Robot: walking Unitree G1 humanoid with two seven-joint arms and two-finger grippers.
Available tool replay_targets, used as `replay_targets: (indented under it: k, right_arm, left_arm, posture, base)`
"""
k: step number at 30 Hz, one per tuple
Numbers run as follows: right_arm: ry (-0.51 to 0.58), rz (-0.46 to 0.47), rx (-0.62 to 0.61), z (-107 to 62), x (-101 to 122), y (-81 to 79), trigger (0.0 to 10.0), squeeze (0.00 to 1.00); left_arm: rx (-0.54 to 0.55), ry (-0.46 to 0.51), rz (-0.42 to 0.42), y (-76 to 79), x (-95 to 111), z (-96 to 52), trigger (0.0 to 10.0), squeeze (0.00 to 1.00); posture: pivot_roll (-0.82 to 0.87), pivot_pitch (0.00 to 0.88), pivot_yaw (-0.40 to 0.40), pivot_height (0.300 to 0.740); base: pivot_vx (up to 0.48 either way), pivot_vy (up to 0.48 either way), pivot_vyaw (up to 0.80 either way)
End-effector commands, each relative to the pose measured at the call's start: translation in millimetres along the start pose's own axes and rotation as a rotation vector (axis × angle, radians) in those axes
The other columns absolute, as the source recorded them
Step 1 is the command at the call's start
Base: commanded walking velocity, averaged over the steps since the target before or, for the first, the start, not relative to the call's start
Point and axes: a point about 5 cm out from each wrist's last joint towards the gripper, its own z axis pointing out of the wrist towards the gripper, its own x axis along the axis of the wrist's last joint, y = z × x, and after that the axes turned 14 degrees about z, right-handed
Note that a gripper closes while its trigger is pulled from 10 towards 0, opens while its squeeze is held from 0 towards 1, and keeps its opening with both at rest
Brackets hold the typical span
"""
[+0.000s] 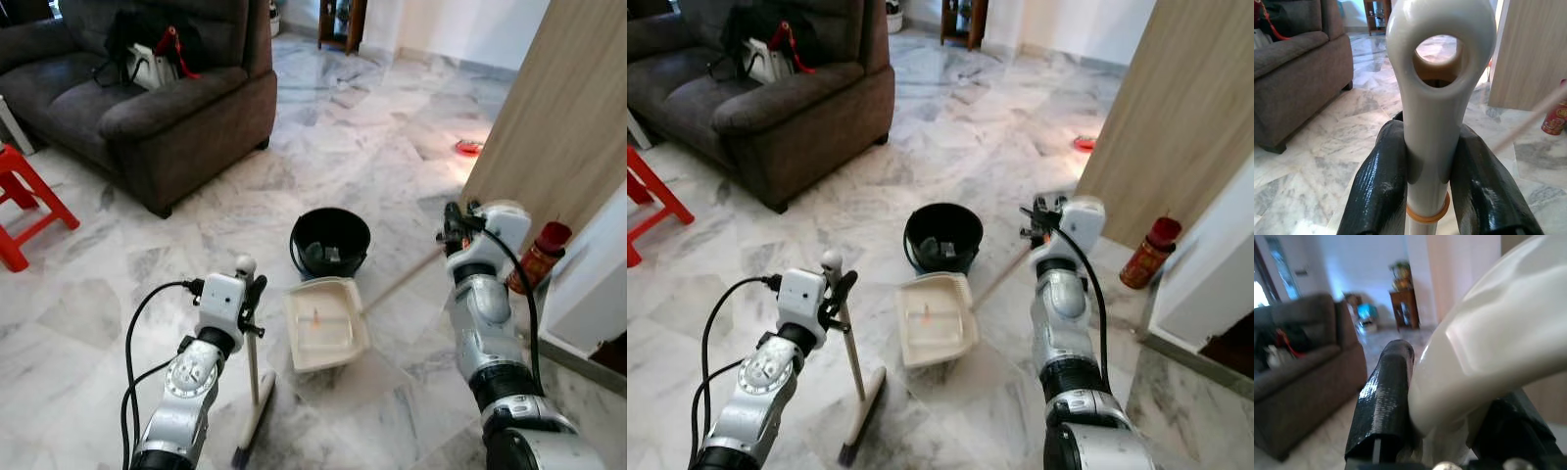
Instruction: Sweep floor
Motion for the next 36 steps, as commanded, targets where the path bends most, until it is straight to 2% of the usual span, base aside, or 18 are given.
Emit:
replay_targets:
  k: [1,10,14,28,36]
  right_arm:
    - [0.070,0.013,0.042,9.4,18.4,-11.7,10.0,0.00]
    - [0.168,0.032,0.065,20.0,47.3,-22.5,10.0,0.00]
    - [0.163,0.035,0.087,21.9,49.2,-29.4,10.0,0.00]
    - [0.150,0.038,0.095,21.4,49.7,-30.8,10.0,0.00]
    - [0.216,0.071,0.083,21.6,60.8,-31.1,10.0,0.00]
  left_arm:
    - [0.006,0.042,0.017,-2.5,9.4,4.2,10.0,0.00]
    - [0.006,0.041,0.016,-2.7,9.4,4.6,10.0,0.00]
    - [0.008,0.042,0.015,-2.5,9.7,4.5,10.0,0.00]
    - [0.022,0.049,0.019,-4.1,9.9,3.6,10.0,0.00]
    - [0.027,0.053,0.021,-4.1,10.1,3.0,10.0,0.00]
  posture:
    - [0.08,0.000,-0.025,0.740]
    - [0.08,0.000,-0.022,0.740]
    - [0.08,0.000,-0.025,0.740]
    - [0.09,0.000,-0.026,0.740]
    - [0.09,0.000,-0.024,0.740]
  base:
    - [0.000,0.000,0.00]
    - [0.000,0.000,0.00]
    - [0.000,0.000,0.00]
    - [0.000,0.000,0.00]
    - [0.030,0.000,0.00]
